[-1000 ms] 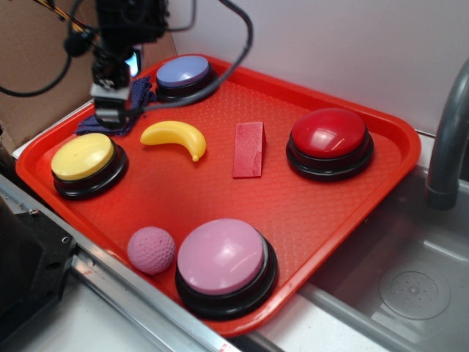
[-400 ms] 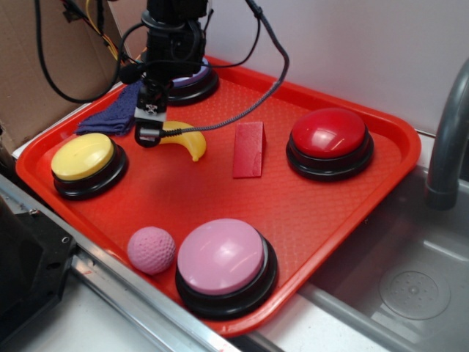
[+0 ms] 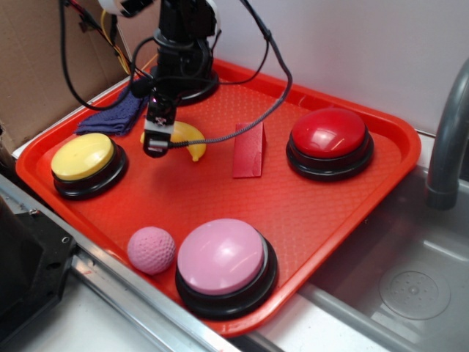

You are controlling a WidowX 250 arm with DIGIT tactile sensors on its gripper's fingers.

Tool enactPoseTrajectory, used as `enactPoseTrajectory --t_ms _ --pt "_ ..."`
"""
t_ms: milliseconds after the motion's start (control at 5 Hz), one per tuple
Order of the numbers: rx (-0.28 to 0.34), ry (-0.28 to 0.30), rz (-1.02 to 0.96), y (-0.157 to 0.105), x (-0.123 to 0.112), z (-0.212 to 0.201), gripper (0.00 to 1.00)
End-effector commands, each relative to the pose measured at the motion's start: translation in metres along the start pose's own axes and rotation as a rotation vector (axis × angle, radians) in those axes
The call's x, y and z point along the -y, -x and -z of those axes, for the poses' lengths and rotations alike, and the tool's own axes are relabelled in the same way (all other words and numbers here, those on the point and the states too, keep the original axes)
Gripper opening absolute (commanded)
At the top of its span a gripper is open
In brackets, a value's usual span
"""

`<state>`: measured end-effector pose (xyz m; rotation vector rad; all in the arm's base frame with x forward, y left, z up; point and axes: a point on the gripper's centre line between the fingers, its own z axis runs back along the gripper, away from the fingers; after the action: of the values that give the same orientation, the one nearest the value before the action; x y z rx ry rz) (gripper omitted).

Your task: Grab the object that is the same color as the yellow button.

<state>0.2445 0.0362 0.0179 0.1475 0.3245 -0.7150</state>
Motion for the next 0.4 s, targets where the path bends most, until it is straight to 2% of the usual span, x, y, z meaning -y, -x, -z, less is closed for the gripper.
enactPoseTrajectory --t_ms 0,200 --pt "0.050 -0.018 0.009 0.0016 -0.0051 0.0067 0.90" --pt "0.044 -0.028 0.007 0.0016 -0.0019 0.0079 0.00"
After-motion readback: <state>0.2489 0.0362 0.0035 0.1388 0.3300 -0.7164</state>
